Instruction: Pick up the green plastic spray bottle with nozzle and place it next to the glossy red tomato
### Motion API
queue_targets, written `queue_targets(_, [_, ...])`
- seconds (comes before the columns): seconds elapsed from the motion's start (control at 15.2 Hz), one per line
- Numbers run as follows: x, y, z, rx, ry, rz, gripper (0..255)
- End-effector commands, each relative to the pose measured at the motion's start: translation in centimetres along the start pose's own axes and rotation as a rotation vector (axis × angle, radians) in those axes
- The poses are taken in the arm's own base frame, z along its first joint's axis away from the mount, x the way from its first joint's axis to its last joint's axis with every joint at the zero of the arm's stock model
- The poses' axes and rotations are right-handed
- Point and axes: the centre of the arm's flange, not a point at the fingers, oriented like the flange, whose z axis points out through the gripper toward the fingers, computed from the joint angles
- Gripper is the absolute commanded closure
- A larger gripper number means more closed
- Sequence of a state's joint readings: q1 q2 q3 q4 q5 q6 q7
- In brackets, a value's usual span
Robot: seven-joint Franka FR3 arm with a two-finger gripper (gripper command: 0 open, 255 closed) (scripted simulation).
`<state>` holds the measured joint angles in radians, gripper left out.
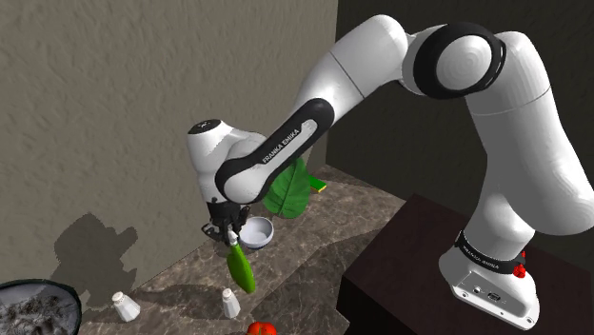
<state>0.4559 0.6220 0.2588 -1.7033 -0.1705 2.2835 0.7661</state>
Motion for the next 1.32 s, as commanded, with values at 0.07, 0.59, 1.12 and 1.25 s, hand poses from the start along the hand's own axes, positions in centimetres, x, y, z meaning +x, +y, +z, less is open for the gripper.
queue_targets(0.07, [0.0, 0.0, 1.6, 0.000, 0.001, 0.000, 255])
queue_targets(0.59, [0.1, 0.0, 4.6, 0.000, 0.001, 0.000, 255])
queue_targets(1.12, [0.1, 0.0, 4.6, 0.000, 0.001, 0.000, 0])
queue_targets(1.25, [0.1, 0.0, 4.6, 0.000, 0.001, 0.000, 0])
